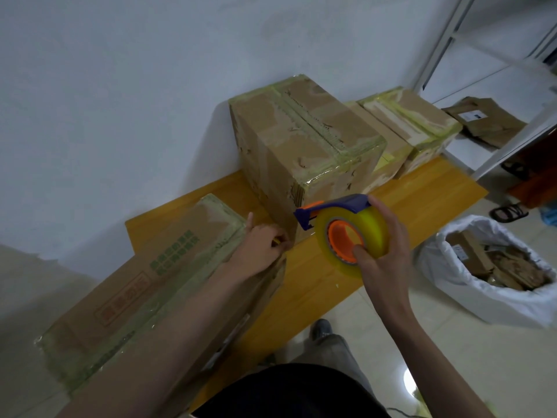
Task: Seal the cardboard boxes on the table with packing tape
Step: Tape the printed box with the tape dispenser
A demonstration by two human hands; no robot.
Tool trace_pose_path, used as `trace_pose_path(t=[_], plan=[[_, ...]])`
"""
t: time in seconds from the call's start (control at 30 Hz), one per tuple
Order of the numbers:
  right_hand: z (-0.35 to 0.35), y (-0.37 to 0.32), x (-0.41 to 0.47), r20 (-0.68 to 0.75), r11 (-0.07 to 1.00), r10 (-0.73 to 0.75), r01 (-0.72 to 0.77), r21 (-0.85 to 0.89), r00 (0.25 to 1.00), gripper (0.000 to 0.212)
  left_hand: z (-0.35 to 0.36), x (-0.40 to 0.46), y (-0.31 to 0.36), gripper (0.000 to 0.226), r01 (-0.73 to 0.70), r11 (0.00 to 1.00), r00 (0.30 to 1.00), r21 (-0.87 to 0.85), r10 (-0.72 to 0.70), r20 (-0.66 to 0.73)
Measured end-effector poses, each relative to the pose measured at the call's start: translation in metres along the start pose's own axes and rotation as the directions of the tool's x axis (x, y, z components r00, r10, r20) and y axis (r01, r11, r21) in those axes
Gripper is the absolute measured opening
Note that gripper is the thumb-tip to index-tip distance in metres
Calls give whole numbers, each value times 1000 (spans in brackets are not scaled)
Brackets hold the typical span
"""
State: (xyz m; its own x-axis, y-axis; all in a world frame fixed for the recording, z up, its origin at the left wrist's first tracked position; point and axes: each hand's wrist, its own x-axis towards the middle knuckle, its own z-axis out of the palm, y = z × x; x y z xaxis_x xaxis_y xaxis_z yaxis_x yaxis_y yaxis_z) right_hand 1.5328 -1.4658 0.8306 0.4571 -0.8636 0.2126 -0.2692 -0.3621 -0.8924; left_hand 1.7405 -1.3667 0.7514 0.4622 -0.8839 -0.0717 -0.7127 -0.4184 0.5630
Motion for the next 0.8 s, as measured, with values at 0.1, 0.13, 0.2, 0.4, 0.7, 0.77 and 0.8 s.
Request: trace_pose_path(t=[0.1, 0.13, 0.2, 0.4, 0.7, 0.77, 0.8], plan=[[1, 0, 0, -9, 1000, 3, -3, 6, 1000, 83, -15, -6, -7, 15, -92, 996, 986, 12, 90, 142], [2, 0, 1, -10, 1000, 5, -5, 5, 1000, 84, -17, -8, -8, 17, -117, 992, 980, 46, 108, 169], [4, 0, 1, -9, 1000, 8, -8, 6, 1000, 84, -15, -10, -11, 13, -135, 985, 978, 110, 115, 175], [7, -1, 0, 5, 1000, 8, -8, 24, 1000, 84, 7, -9, -6, 18, -88, 995, 996, 43, 88, 1], [15, -6, -1, 31, 998, 4, -6, 60, 1000, 85, -69, -5, -106, 57, 104, 990, 991, 99, -94, -99], [16, -6, -2, 34, 998, -2, 0, 60, 999, 85, -83, -5, -124, 59, 191, 981, 978, 24, -188, -85], [17, -6, -2, 34, 998, -2, 0, 62, 999, 85, -87, -4, -129, 58, 222, 975, 973, -6, -222, -66]])
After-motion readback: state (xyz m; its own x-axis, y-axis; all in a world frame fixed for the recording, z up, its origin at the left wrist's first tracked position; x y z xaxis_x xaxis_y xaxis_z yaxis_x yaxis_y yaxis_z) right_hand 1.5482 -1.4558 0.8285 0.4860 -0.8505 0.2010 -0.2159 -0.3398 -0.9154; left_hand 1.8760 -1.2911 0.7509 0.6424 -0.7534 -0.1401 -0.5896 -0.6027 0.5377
